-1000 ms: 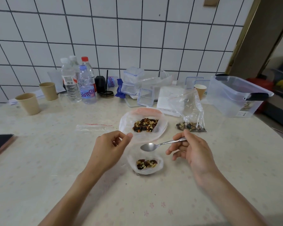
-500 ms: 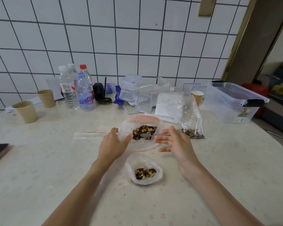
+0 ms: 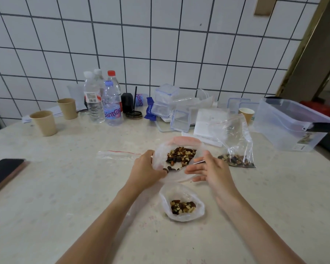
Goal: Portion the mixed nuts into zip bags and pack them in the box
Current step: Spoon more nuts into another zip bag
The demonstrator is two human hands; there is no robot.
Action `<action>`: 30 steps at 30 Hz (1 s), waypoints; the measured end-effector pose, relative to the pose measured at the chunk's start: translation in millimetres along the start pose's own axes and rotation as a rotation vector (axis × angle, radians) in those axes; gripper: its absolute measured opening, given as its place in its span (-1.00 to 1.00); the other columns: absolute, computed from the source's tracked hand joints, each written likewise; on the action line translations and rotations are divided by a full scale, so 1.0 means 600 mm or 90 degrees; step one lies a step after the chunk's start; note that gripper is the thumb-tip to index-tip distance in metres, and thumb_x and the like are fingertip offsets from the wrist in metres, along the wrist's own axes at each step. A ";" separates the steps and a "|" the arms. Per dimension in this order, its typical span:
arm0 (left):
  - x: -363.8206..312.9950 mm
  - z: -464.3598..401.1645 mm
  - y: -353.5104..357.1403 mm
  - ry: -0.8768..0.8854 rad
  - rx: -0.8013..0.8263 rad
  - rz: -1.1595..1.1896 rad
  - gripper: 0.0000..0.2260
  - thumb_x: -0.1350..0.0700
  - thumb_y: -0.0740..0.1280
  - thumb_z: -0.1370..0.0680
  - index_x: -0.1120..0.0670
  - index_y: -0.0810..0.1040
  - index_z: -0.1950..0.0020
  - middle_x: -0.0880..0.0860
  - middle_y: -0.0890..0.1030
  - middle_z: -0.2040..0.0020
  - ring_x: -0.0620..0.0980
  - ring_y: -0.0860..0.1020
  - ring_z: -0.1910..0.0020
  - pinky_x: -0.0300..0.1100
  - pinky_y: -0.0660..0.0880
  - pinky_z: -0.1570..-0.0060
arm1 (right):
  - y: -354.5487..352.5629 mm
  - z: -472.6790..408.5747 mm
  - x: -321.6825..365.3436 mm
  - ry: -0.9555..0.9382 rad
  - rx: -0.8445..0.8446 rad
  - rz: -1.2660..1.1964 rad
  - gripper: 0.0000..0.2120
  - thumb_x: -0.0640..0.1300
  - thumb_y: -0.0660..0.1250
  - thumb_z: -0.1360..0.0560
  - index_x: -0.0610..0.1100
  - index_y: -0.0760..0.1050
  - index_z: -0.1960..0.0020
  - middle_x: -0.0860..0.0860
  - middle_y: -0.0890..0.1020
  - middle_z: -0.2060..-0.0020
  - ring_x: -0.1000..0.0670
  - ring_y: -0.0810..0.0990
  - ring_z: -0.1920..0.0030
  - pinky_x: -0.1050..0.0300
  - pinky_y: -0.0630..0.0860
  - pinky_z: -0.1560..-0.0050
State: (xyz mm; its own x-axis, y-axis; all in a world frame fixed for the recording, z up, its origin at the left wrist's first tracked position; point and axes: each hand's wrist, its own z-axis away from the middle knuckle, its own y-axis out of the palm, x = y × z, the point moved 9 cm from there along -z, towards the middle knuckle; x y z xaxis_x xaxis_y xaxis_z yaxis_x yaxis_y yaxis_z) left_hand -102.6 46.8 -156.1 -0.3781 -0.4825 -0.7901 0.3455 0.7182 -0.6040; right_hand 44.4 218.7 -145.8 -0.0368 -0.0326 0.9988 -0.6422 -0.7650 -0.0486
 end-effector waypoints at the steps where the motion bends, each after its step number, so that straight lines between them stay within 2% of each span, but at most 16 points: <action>1: 0.000 0.001 0.001 -0.006 0.010 0.008 -0.54 0.10 0.59 -0.38 0.06 0.54 -0.22 0.01 0.63 -0.05 0.02 0.60 0.00 -0.14 0.55 0.15 | 0.000 0.000 -0.001 -0.001 0.009 -0.003 -0.51 0.06 0.08 -0.75 -0.31 0.58 -0.04 -0.20 0.75 0.23 -0.20 0.77 0.14 -0.05 0.65 0.20; 4: -0.003 0.005 0.000 -0.021 0.030 0.029 -0.44 0.12 0.61 -0.37 0.04 0.51 -0.32 0.03 0.62 -0.13 0.06 0.61 -0.07 -0.04 0.62 -0.01 | 0.010 0.002 -0.004 0.001 0.036 -0.007 -0.51 0.06 0.07 -0.75 -0.31 0.57 -0.03 -0.21 0.75 0.22 -0.20 0.77 0.13 0.02 0.63 0.22; 10: -0.006 0.010 -0.002 -0.036 0.041 0.073 -0.45 0.18 0.61 -0.36 0.03 0.53 -0.30 -0.01 0.61 -0.11 0.04 0.63 -0.04 0.03 0.65 -0.04 | 0.016 -0.011 -0.025 0.079 0.005 -0.105 -0.58 -0.01 0.12 -0.75 -0.34 0.54 -0.06 -0.24 0.75 0.18 -0.17 0.78 0.11 0.12 0.66 0.28; 15: -0.003 0.007 -0.003 -0.054 0.038 0.137 -0.47 0.18 0.62 -0.36 0.00 0.55 -0.28 -0.05 0.61 -0.09 0.01 0.63 -0.01 0.00 0.65 -0.05 | 0.006 -0.021 -0.036 0.127 -0.057 -0.179 -0.61 -0.07 0.13 -0.75 -0.37 0.55 -0.05 -0.27 0.75 0.17 -0.18 0.78 0.12 0.07 0.72 0.17; 19: 0.000 0.005 0.002 -0.054 0.037 0.164 -0.54 0.16 0.60 -0.40 -0.01 0.57 -0.26 -0.04 0.63 -0.11 0.02 0.65 -0.01 0.05 0.66 -0.08 | 0.008 -0.022 -0.033 0.100 -0.064 -0.170 -0.64 -0.11 0.11 -0.75 -0.37 0.54 -0.08 -0.26 0.75 0.17 -0.15 0.78 0.10 0.11 0.72 0.08; 21: 0.000 0.004 0.003 -0.047 0.025 0.177 -0.66 0.11 0.54 -0.49 -0.01 0.58 -0.23 -0.05 0.64 -0.10 0.01 0.67 0.03 0.00 0.68 0.00 | 0.011 -0.022 -0.030 0.075 -0.064 -0.147 -0.67 -0.14 0.11 -0.75 -0.36 0.54 -0.12 -0.25 0.75 0.15 -0.13 0.78 0.07 0.10 0.71 0.01; 23: -0.001 0.005 0.000 -0.036 0.002 0.181 -0.78 0.05 0.49 -0.55 -0.02 0.59 -0.18 -0.06 0.64 -0.08 -0.02 0.69 0.12 -0.13 0.68 0.18 | 0.017 -0.020 -0.026 0.047 -0.061 -0.110 -0.69 -0.14 0.12 -0.75 -0.33 0.55 -0.15 -0.22 0.76 0.12 -0.09 0.77 0.05 0.08 0.69 -0.08; 26: -0.002 0.004 -0.007 -0.022 -0.036 0.198 -0.84 0.03 0.44 -0.60 0.00 0.60 -0.16 -0.05 0.64 -0.03 -0.04 0.69 0.29 -0.19 0.63 0.35 | 0.025 -0.017 -0.021 0.021 -0.045 -0.074 -0.69 -0.12 0.12 -0.75 -0.27 0.58 -0.16 -0.13 0.77 0.11 -0.02 0.77 0.05 0.11 0.67 -0.10; 30: 0.002 0.003 -0.015 -0.027 -0.088 0.231 -0.88 0.08 0.35 -0.66 -0.01 0.55 -0.20 -0.06 0.61 -0.02 -0.05 0.66 0.30 -0.27 0.57 0.45 | 0.021 -0.017 -0.026 0.033 -0.048 -0.090 -0.69 -0.14 0.12 -0.75 -0.28 0.59 -0.16 -0.13 0.78 0.12 -0.05 0.77 0.05 0.07 0.67 -0.09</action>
State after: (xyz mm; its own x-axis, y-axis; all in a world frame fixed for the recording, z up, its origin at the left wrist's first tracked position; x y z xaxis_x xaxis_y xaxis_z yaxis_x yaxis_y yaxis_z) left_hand -105.0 38.8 -151.9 -0.2157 -0.2025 -0.9552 0.3299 0.9057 -0.2664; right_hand 28.8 216.3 -161.9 0.0193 0.1066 0.9941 -0.6996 -0.7089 0.0896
